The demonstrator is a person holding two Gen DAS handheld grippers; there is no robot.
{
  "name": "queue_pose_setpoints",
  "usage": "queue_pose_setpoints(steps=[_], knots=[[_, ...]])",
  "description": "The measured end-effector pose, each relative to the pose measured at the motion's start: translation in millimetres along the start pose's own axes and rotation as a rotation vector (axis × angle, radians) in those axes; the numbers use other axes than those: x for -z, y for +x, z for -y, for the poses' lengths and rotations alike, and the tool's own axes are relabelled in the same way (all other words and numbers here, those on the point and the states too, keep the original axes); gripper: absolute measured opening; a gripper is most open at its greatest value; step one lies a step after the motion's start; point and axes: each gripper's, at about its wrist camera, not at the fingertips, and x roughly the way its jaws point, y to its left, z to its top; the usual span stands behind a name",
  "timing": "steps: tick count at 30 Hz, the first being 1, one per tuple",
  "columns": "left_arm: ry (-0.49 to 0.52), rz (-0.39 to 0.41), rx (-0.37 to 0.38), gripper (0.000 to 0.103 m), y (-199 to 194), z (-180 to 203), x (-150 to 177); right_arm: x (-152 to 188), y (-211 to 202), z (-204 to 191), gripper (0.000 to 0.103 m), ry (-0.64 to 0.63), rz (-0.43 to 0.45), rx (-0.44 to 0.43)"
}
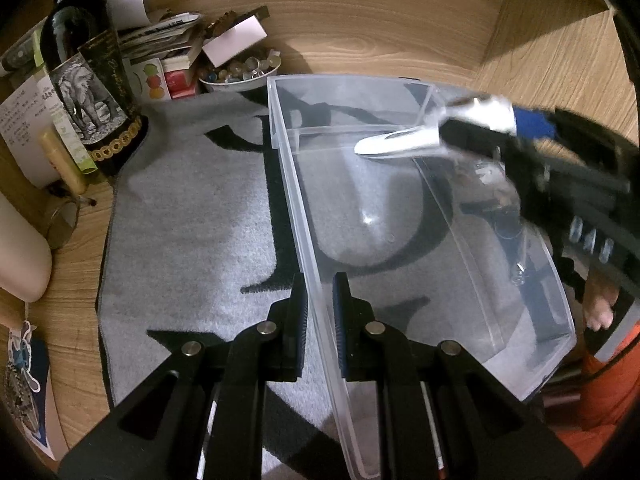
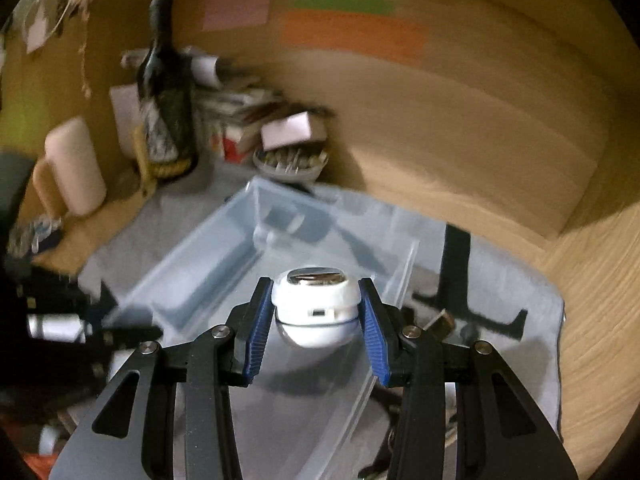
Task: Organize rigid objects
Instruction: 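Lift the white device with the right gripper and lower it into the clear box, then grasp the metal tube on the rug with the right gripper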
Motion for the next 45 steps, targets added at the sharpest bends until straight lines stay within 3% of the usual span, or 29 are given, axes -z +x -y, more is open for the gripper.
queue_pose_setpoints(steps=[10, 14, 17, 19, 31, 39, 45], knots=[[-0.006, -0.014, -0.006, 0.013, 4.4, 1.3, -0.5, 10.7, 23.2, -1.2, 0.040, 0.011, -0.158, -0.114], [-0.002, -0.016, -0.010, 0.013, 4.9, 1.8, -0.7, 13.8, 13.3, -3.1, 0.040, 0.009, -0.129, -0.116], [-0.006, -0.014, -0.014, 0.013, 5.2, 2.6, -1.5, 11.9, 0.6, 3.3, 0.055, 0.061, -0.075, -0.118], [-0.013, -0.013, -0.015, 0.013, 4.7, 2.7, -1.9, 11.3, -8.5, 9.6, 0.062, 0.096, -0.035, -0.105], [-0.009, -0.008, -0.033, 0.013, 3.2, 6.9, 0.2, 29.2, -48.3, 70.6, 0.066, 0.233, 0.031, 0.096], [-0.020, -0.028, -0.024, 0.013, 5.5, 4.6, 0.7, 64.5, -50.1, 97.9, 0.072, 0.351, -0.020, 0.165], [-0.005, -0.034, -0.023, 0.013, 6.4, 4.9, 0.6, 94.1, -25.9, 106.6, 0.072, 0.399, -0.153, 0.164]])
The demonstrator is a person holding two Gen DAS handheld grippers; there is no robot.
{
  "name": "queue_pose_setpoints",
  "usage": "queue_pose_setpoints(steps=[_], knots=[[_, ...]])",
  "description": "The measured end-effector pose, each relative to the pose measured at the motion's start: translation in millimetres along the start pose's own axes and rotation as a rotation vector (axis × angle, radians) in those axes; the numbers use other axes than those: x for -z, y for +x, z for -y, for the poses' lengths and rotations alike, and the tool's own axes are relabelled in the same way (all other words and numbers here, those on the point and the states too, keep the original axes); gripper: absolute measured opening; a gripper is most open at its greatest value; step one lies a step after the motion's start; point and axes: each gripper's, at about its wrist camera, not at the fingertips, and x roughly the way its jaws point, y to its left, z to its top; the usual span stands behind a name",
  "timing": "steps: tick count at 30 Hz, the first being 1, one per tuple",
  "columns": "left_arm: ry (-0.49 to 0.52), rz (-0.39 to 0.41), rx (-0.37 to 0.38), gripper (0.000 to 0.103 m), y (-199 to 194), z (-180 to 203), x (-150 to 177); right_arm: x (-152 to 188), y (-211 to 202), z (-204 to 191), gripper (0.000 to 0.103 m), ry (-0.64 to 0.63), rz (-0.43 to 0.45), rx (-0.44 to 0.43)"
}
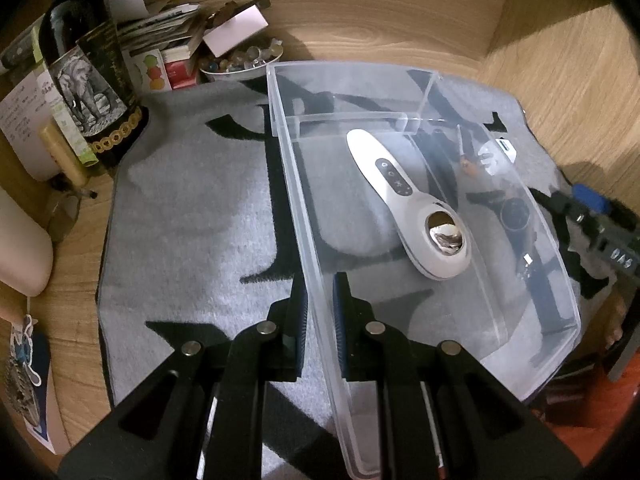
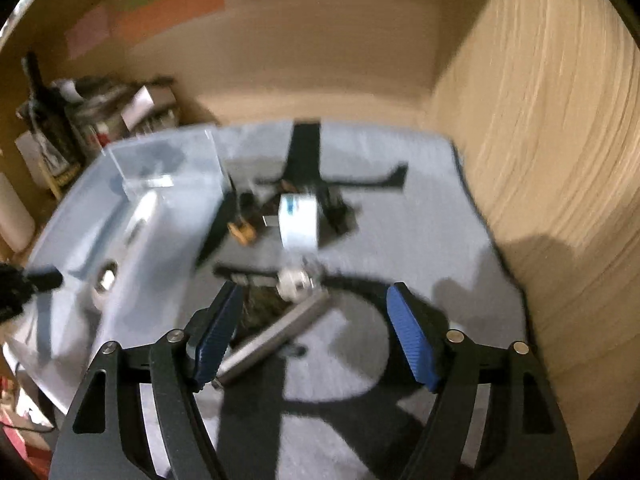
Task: Organize rigid objects
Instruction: 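Grasp the metal tube on the rug with the right gripper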
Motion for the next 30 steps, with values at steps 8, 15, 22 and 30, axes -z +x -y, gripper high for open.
queue_pose_setpoints(steps=[8, 15, 22, 30], knots=[[-0.001, -0.003, 0.006, 0.013, 2.1, 0.1, 0.1, 14.2, 25.5, -7.0, 0.071, 0.015, -0.105, -0.075], [0.005, -0.009, 0.007, 0.013, 3.5, -0.7, 0.6, 24.7, 20.4, -12.8, 0.045, -0.054, -0.086, -0.026], [0.007, -0.008, 0.008, 0.013, 4.3, -0.8, 0.1, 24.9, 16.1, 11.0, 0.014, 0.003, -0.068, -0.011], [0.007, -0.011, 0.004, 0.013, 5.1, -0.1, -0.1, 15.8, -2.2, 14.1, 0.014, 0.022, 0.003, 0.001]])
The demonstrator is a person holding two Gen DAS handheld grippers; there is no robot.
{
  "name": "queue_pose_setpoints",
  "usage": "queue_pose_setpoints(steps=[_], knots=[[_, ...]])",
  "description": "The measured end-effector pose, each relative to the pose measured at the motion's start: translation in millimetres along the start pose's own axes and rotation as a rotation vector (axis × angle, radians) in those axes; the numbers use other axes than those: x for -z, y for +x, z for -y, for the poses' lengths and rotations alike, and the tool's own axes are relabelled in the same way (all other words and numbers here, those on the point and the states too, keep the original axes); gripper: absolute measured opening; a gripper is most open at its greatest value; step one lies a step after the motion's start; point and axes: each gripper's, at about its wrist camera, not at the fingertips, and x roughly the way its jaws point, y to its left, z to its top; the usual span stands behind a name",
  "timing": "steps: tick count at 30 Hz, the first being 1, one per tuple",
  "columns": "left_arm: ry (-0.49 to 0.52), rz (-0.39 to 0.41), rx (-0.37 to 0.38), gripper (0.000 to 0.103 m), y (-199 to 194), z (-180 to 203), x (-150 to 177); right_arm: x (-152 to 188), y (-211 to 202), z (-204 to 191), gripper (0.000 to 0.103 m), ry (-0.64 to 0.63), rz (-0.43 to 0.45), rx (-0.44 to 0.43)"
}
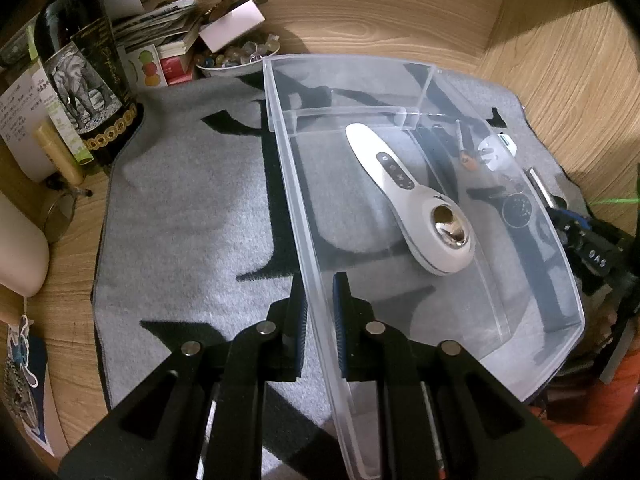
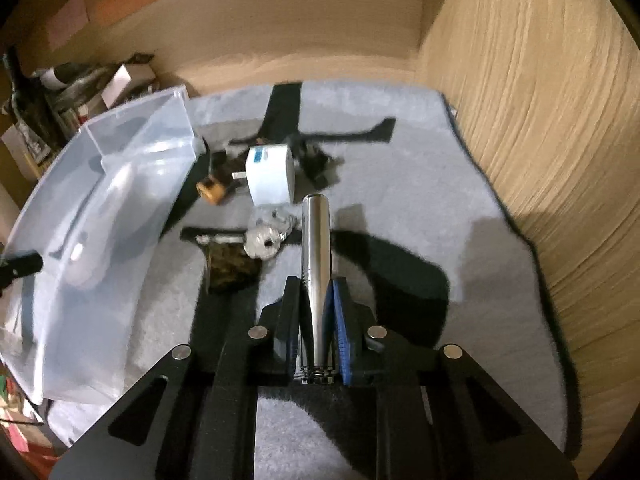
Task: Organize rigid objects
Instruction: 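Grasp the metal tube on the rug with the right gripper, then carry the metal tube into the clear box and release it beside the white device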
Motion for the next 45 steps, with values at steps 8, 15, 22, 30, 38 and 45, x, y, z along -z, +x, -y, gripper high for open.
queue_pose_setpoints(steps=[8, 15, 22, 30, 38, 45], knots=[[-0.003, 0.004, 0.001, 0.013, 0.2, 0.2, -0.5, -27.0, -27.1, -11.1, 0.014, -0.017, 0.124, -0.028], [-0.004, 0.010, 0.001, 0.013, -0.3, -0.1, -0.4, -51.0, -46.4, -32.8, 0.014, -0.068, 0.227, -0.069], [-0.007, 0.011, 0.003, 0.013, -0.9, -0.2, -1.3, -66.1, -55.1, -53.3, 0.014, -0.104, 0.283, -0.136], [-0.004, 0.016, 0.004, 0.013, -2.1, -0.9, -1.7, -82.8, -63.3, -95.3, 0.014, -0.199, 0.333, -0.216], [-0.005, 0.020, 0.007, 0.013, -1.5, -1.7, -1.6, -84.6, -44.3, -127.3, 0.014, -0.269, 0.281, -0.275], [-0.010, 0.027, 0.008, 0.013, -0.7, -0.9, -1.7, -72.5, -2.2, -136.2, 0.014, -0.304, 0.156, -0.249]])
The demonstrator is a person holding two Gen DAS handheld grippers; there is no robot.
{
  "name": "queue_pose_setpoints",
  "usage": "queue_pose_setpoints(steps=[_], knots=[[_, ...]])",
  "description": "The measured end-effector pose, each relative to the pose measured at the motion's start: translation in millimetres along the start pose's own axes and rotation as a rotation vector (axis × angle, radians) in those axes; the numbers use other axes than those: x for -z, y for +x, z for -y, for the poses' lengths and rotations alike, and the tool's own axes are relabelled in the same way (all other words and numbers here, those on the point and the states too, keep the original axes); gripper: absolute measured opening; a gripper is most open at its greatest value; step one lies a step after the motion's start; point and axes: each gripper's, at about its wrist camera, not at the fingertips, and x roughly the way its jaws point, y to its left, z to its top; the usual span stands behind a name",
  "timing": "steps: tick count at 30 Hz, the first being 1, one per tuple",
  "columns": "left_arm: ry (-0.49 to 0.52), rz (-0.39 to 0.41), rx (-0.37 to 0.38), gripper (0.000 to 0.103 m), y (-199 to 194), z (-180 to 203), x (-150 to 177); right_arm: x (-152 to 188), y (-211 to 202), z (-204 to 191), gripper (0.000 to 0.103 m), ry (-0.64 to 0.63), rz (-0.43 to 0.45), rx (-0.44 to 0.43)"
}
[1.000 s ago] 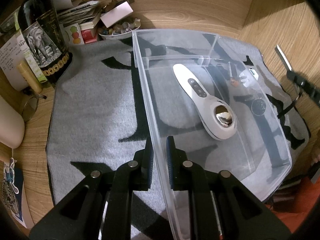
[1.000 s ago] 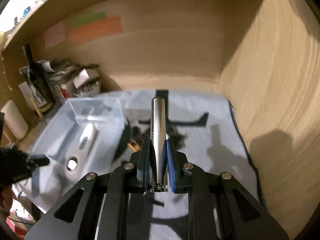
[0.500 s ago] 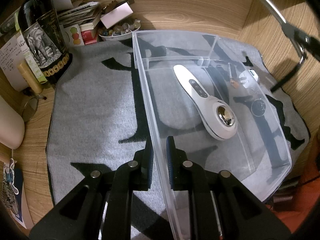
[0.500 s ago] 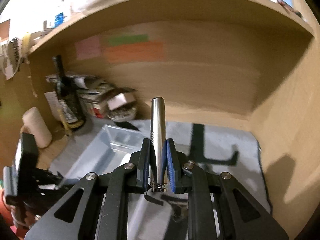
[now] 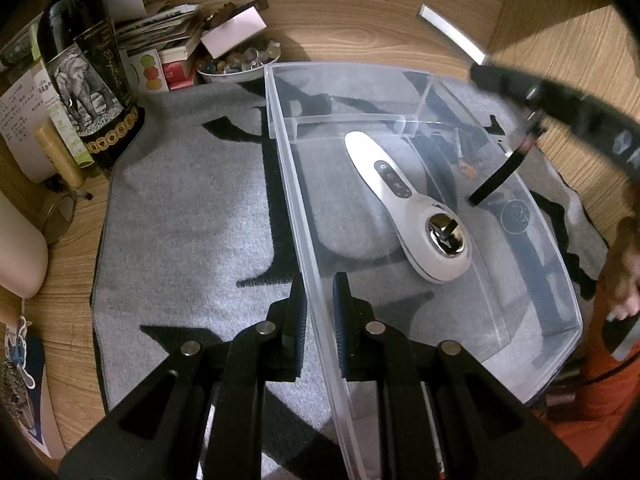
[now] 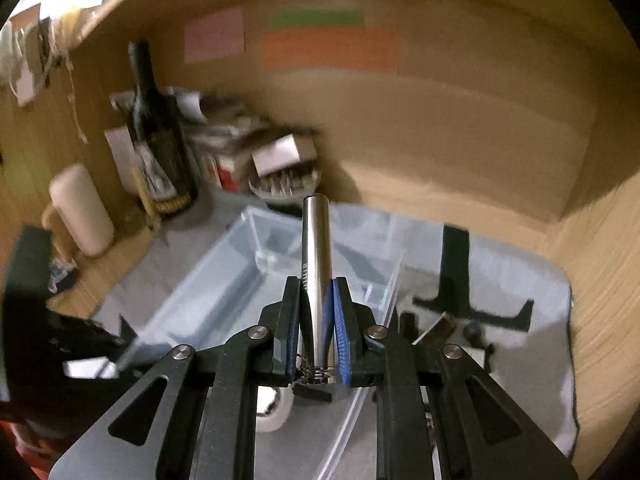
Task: Organize rigid objects
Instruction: 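Carry the metal tube into the clear box and release it beside the white device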
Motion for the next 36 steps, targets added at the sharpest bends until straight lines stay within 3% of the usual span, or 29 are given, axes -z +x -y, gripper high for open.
queue_pose_setpoints(steps=[12, 24, 26, 36], knots=[[-0.001, 0.002, 0.003, 0.013, -0.6, -0.5, 1.7, 14.3, 36.2, 1.1, 0.014, -0.027, -0.138, 0.001], [0.002, 0.003, 0.003, 0.013, -1.5, -0.8, 3.2, 14.8, 31.1, 0.0, 0.015, -0.048, -0.139, 0.002], [0.002, 0.003, 0.002, 0.013, -1.5, -0.9, 3.3, 13.8, 26.0, 0.6, 0.017, -0.046, -0.127, 0.003], [0.002, 0.004, 0.003, 0.013, -1.5, -0.8, 3.5, 6.9, -19.4, 15.5, 0.049, -0.018, -0.008, 0.065]])
